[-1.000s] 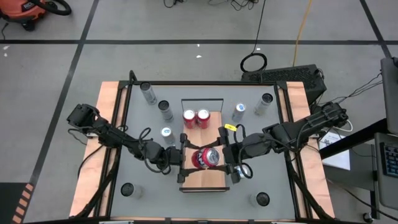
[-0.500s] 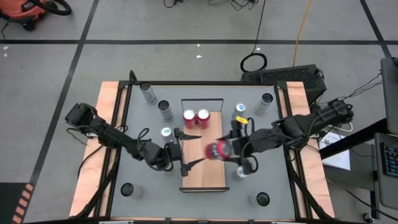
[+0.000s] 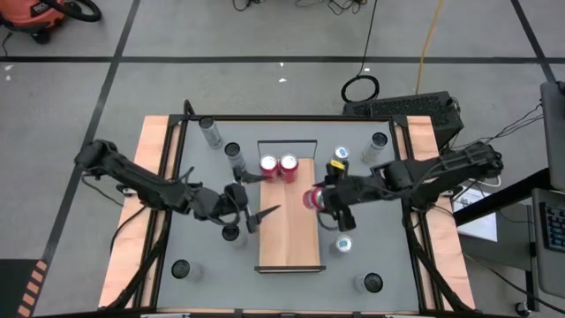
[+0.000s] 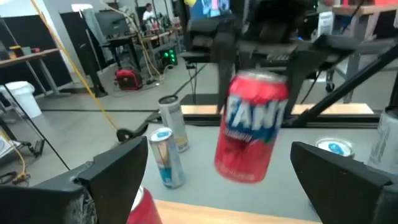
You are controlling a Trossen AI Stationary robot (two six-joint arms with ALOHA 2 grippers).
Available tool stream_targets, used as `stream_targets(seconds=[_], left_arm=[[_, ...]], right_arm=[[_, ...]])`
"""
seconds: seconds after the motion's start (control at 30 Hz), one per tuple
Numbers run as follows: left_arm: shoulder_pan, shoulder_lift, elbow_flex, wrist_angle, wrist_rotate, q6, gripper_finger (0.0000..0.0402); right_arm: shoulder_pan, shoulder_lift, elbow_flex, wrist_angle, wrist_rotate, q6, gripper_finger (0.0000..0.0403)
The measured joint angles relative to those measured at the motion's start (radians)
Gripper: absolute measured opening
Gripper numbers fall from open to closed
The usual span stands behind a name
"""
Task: Place canned beverage on shelf
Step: Put the red soda can on the shelf aligned with the other red soda cans on the shelf
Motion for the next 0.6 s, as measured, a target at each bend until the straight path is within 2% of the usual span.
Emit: stream_targets(seconds=[0.27, 0.47, 0.6], left_arm=[[0.058, -0.095, 0.0, -0.131, 0.004, -0.028, 0.0395], [0.095, -0.14, 0.0, -0.242, 0.005, -0.082, 0.0395], [0.111, -0.144, 0.0, -0.274, 0.006, -0.083, 0.0395]], right_arm=[[-0.194, -0.001, -0.096, 0.082, -0.08, -0.052, 0.0252], [-0.34, -0.001, -0.215, 0.238, -0.181, -0.039, 0.0252], [-0.394, -0.001, -0.228, 0.264, -0.183, -0.018, 0.0252]])
